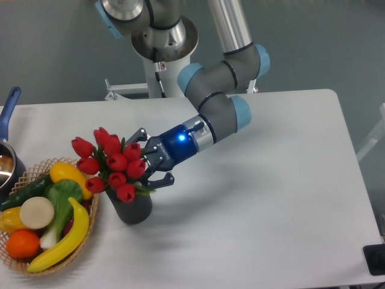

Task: Insert the flowers into the vase
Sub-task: 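Push the tulips deeper into the vase and settle them upright, then open the gripper to release the tulip bunch in the vase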

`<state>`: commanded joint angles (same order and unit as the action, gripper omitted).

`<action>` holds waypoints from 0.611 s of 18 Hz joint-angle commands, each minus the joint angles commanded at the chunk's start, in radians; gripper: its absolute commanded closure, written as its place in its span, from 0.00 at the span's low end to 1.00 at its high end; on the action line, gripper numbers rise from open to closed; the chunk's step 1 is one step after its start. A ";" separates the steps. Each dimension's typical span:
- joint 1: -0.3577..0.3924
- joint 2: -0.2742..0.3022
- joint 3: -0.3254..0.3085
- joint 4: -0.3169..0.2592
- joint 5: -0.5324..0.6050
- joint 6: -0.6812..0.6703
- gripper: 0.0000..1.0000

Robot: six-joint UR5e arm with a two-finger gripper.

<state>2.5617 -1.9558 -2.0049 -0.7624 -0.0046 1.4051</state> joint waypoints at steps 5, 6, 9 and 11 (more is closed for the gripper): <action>0.011 0.003 -0.006 0.002 0.002 0.008 0.28; 0.011 0.005 -0.006 0.002 0.017 0.006 0.26; 0.018 0.011 -0.006 0.002 0.073 0.008 0.01; 0.020 0.018 -0.012 0.002 0.086 0.006 0.00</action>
<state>2.5817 -1.9375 -2.0171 -0.7609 0.0813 1.4113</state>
